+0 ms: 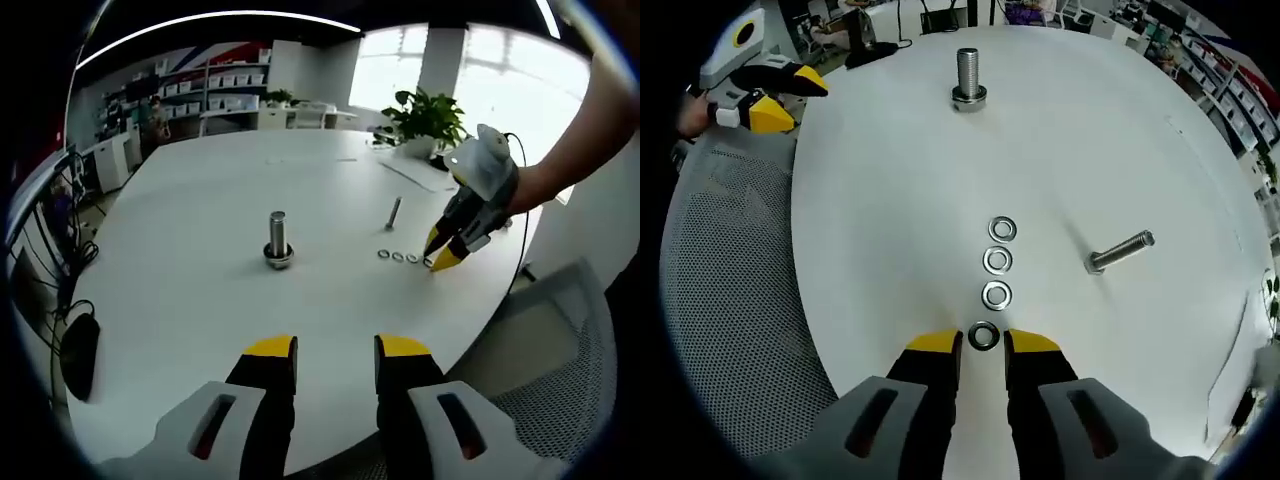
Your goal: Place the washer onto the threaded stud by aligning its center hole with the stud, sliding it down to the base, and recovering from edge contact or off-axis alignment until the washer reaches the visible bottom stop.
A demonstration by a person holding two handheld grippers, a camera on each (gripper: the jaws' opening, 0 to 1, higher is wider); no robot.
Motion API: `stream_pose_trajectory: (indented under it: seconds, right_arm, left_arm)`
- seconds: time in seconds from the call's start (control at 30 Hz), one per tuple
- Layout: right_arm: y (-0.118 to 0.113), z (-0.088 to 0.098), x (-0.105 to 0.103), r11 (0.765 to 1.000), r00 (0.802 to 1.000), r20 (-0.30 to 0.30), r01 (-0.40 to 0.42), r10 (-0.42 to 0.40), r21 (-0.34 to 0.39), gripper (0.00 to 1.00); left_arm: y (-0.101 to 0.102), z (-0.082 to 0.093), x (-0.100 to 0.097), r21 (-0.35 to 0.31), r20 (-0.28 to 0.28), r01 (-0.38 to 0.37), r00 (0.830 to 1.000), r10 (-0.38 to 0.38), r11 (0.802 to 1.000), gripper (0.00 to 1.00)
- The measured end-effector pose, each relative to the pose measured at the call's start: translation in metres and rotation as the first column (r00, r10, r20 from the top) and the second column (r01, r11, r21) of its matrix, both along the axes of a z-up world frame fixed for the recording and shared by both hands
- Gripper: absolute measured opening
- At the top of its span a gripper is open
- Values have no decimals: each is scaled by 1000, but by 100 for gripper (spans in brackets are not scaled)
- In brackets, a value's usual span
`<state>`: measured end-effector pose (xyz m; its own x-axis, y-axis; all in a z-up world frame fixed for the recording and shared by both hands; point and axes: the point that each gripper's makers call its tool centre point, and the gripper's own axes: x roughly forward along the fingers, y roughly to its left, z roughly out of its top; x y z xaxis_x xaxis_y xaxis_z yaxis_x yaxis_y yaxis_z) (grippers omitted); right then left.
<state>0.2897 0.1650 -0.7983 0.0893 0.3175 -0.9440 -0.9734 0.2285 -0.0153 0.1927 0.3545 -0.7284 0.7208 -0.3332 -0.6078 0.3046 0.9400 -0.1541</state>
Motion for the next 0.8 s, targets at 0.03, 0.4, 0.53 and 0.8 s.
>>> stream_pose_trajectory:
  seconds: [0.03,0.4,0.53,0.8]
  right_arm:
    - [0,0,0,1000,1000,-2,-4,4,-1,18]
    - [-2,-1,-2,984,987,-48,-159,155,-79,18]
    - [0,-2,-1,984,989,-46,-146,142,-104,18]
    - [2,-2,2,981,988,-67,-146,139,-125,15]
  left_arm:
    - [0,0,0,1,0,0,1000,0,1000,29]
    - [-1,1,1,-16,7,2,1000,-1,1000,29]
    - [-1,1,1,-10,7,2,1000,-1,1000,28]
    - [-1,2,1,-9,15,4,1000,-3,1000,27]
